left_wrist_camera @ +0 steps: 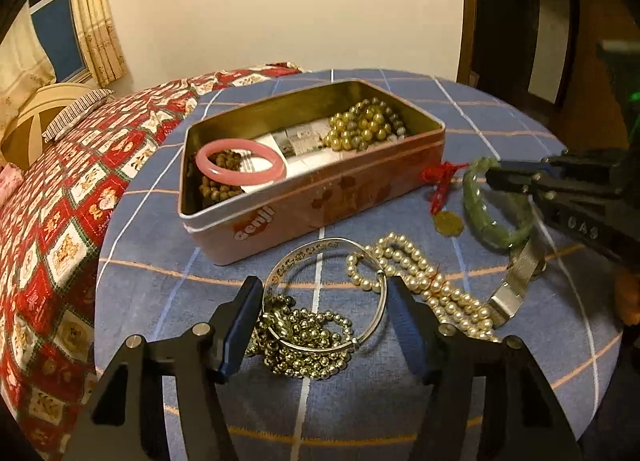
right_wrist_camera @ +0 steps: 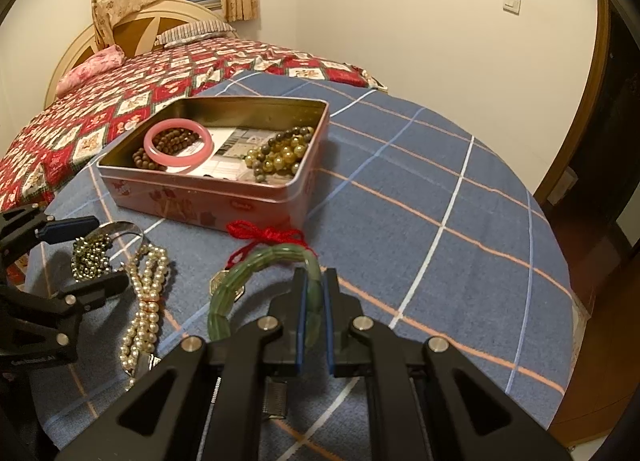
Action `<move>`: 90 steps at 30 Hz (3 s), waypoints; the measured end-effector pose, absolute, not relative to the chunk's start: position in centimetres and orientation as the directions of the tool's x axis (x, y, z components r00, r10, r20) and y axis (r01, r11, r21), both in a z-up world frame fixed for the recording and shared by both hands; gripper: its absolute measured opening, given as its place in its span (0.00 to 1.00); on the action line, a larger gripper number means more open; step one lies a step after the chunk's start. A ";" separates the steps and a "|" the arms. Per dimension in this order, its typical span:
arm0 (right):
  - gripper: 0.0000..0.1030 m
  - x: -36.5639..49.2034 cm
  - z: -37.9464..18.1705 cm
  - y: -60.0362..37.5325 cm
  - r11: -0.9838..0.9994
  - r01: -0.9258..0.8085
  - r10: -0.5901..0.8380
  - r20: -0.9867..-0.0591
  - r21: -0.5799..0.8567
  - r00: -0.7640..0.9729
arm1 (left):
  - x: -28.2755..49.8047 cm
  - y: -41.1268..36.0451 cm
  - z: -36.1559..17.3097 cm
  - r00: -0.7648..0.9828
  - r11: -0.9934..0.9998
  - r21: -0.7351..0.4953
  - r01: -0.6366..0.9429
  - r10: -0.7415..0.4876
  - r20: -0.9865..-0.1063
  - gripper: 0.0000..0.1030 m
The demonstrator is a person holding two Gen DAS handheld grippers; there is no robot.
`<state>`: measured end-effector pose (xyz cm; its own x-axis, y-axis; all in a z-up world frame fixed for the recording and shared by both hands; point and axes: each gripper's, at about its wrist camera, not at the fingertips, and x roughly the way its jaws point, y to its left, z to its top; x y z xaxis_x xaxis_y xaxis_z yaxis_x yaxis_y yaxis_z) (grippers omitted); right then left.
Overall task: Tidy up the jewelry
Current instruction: 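Open the left tool and grasp the silver bangle instead, then carry the silver bangle and jade bangle over the tin and open both tools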
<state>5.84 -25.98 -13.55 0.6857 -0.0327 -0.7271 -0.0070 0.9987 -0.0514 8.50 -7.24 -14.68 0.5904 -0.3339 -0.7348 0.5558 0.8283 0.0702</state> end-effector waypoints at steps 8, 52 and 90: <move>0.09 5.7 -13.5 -26.1 0.999 -0.004 -0.033 -0.719 -0.050 0.694 | 7.4 -6.7 -12.5 0.623 0.837 0.042 0.546 -0.372 -0.688 0.62; 0.09 14.5 -5.5 -23.2 0.974 -0.054 -0.084 -0.572 -0.221 0.816 | 16.9 -7.0 -6.7 0.801 0.940 0.169 0.296 -0.148 -0.581 0.62; 0.66 19.3 -9.6 -22.6 0.968 -0.109 -0.075 -0.670 -0.228 0.739 | 21.1 -9.7 -9.6 0.763 0.918 0.230 0.322 -0.108 -0.638 0.69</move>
